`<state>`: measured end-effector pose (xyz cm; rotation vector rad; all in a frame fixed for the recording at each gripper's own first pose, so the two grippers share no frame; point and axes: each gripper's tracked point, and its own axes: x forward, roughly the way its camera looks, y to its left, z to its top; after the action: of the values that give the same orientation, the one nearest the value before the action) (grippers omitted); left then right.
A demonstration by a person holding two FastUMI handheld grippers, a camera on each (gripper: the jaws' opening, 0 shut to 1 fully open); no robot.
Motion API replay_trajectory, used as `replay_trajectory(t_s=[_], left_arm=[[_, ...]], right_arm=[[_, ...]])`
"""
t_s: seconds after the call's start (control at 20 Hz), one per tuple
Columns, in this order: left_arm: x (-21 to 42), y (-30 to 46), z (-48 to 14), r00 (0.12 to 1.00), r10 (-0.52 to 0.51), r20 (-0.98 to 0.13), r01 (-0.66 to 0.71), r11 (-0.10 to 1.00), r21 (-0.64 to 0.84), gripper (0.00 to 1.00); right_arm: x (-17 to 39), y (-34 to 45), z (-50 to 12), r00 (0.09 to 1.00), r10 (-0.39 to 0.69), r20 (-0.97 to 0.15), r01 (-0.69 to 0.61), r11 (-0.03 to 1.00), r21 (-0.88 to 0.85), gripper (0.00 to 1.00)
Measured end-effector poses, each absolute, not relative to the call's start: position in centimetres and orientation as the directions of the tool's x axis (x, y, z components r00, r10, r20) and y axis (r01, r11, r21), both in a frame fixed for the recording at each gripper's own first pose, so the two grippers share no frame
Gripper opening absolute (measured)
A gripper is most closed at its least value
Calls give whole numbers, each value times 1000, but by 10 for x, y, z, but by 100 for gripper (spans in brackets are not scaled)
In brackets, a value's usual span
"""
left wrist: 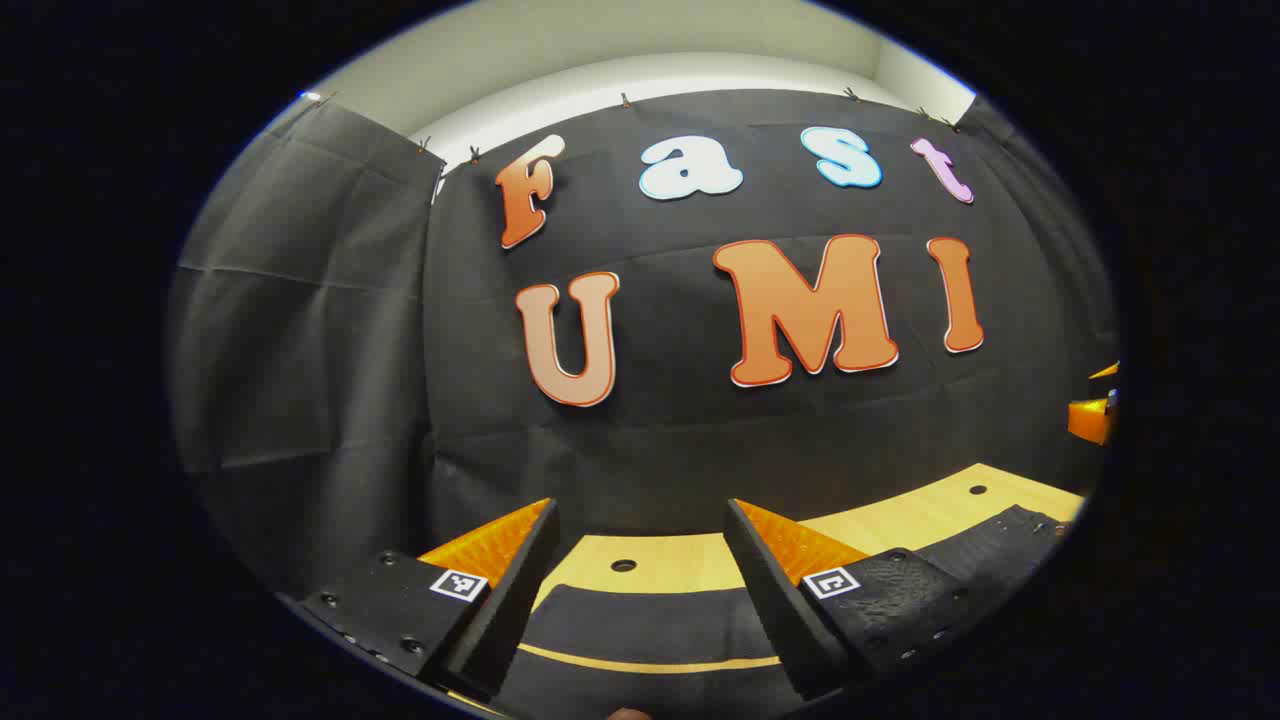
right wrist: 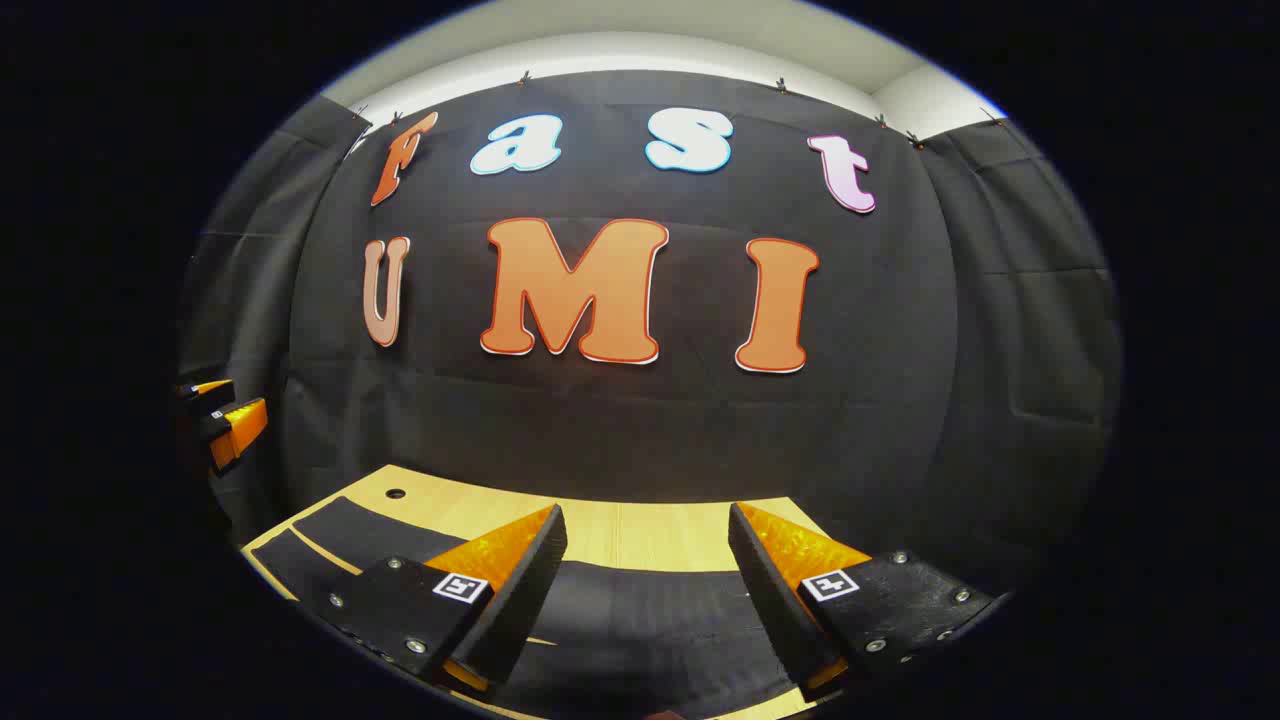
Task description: Grasp the waist and the cuffs of the jeans and fold them to make the two legs overlap; first hold the waist and fold one-third of the jeans toward the cuffs, then hold the cuffs and fold the remaining one-third in the same direction to finish folding.
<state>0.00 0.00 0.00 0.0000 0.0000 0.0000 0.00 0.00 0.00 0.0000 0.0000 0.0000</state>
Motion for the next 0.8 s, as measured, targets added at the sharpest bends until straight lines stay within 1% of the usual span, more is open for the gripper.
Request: replay_trajectory(t_s=[0.1,0.2,0.35,0.65,0.7,0.8], left_arm=[[2,-2,-6,999,-29,-18,28,999,-28,98],[4,3,-7,999,-26,-20,26,999,-26,99],[8,5,-15,998,-36,-57,35,999,-21,99],[14,22,-27,995,19,-98,-21,1000,-11,98],[15,27,-27,995,32,-99,-33,999,-10,100],[15,35,-36,990,55,-133,-58,998,-16,99]], right_arm=[[0,0,-7,1000,-7,-24,7,1000,10,98],[-1,-9,-12,999,-29,-39,29,1000,8,98],[0,-15,-11,998,-49,-41,49,999,-3,98],[5,-14,-17,997,-52,-60,51,999,-15,98],[6,-14,-19,996,-51,-71,50,999,-14,98],[9,-16,-29,993,-49,-104,50,999,9,98]])
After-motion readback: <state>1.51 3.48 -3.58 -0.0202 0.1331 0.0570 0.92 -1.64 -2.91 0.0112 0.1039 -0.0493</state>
